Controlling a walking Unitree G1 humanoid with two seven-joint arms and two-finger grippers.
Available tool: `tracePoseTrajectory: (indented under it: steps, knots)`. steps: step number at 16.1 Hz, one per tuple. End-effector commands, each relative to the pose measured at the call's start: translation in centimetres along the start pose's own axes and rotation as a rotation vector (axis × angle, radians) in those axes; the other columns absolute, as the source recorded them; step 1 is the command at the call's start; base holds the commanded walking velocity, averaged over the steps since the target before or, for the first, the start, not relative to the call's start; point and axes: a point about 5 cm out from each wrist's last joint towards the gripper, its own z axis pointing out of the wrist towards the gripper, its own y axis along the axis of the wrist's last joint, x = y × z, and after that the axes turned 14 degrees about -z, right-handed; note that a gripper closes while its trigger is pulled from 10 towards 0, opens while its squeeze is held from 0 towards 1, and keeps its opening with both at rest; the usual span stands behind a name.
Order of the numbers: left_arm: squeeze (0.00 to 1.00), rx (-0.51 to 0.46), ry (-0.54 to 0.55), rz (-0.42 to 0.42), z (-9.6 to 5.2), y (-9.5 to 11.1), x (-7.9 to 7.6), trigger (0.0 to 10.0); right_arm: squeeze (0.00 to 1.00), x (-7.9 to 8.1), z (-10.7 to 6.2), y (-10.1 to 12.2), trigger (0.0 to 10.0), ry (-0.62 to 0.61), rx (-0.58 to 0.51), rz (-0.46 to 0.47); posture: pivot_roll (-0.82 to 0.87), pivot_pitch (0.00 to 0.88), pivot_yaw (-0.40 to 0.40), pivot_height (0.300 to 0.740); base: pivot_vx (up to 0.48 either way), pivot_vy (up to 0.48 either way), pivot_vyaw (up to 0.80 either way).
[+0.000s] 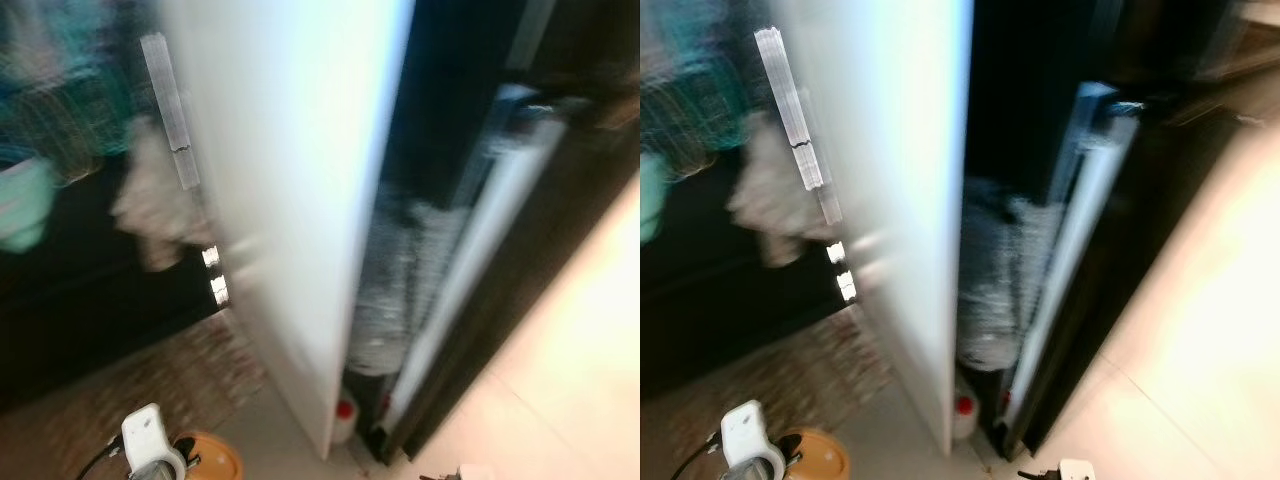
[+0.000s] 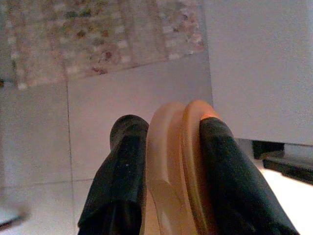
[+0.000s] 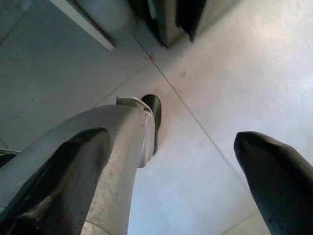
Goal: Restocking fridge
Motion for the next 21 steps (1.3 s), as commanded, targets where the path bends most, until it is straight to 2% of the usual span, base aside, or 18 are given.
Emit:
tracePoseTrajectory:
  steps: [1,5,8,11,14,16,17,19,21]
  knots:
    - [0.0,-0.009,-0.007,-0.024,0.1,0.0,-0.5,10.0,0.0,-0.2,-0.1,-0.5,10.0,-0.008,0.019,0.003,-0.04,0.0,0.05,0.74,0.0,0.0,-0.73]
    - [0.0,-0.015,0.009,-0.01,0.0,0.0,0.0,10.0,0.0,-0.2,-0.1,-0.6,10.0,-0.017,0.003,0.001,-0.04,0.0,0.05,0.74,0.0,0.0,-0.73]
    - [0.0,-0.02,0.02,-0.005,0.0,0.1,0.4,10.0,0.0,-0.4,-0.2,-0.5,10.0,-0.055,-0.028,0.012,-0.04,0.0,0.05,0.74,0.0,0.0,0.0]
    - [0.0,-0.014,0.043,0.007,-0.2,-0.3,1.1,10.0,0.0,-1.0,-0.4,-0.5,10.0,-0.186,-0.076,0.075,-0.06,0.0,0.056,0.74,0.0,0.0,0.0]
    - [0.0,-0.018,0.057,0.011,-0.3,-0.2,1.4,10.0,0.0,-1.4,-0.7,0.0,10.0,-0.314,-0.169,0.158,-0.07,0.0,0.059,0.74,0.0,0.0,0.0]
    - [0.0,-0.025,0.06,0.009,-0.2,0.0,1.4,10.0,0.0,-1.3,-0.8,0.2,10.0,-0.32,-0.209,0.191,-0.08,0.0,0.062,0.74,0.0,0.0,0.0]
    - [0.0,-0.03,0.064,0.008,-0.2,0.1,1.4,10.0,0.0,-1.4,-0.9,0.7,10.0,-0.33,-0.266,0.209,-0.09,0.0,0.066,0.74,0.0,0.0,0.0]
    - [0.0,-0.034,0.066,0.009,-0.2,0.2,1.4,10.0,0.0,-1.5,-1.0,1.2,10.0,-0.342,-0.309,0.193,-0.09,0.0,0.07,0.74,0.0,0.0,0.0]
    - [0.0,-0.037,0.07,0.009,-0.2,0.3,1.4,10.0,0.0,-1.7,-1.3,1.9,10.0,-0.38,-0.359,0.117,-0.1,0.0,0.077,0.74,0.0,0.0,0.0]
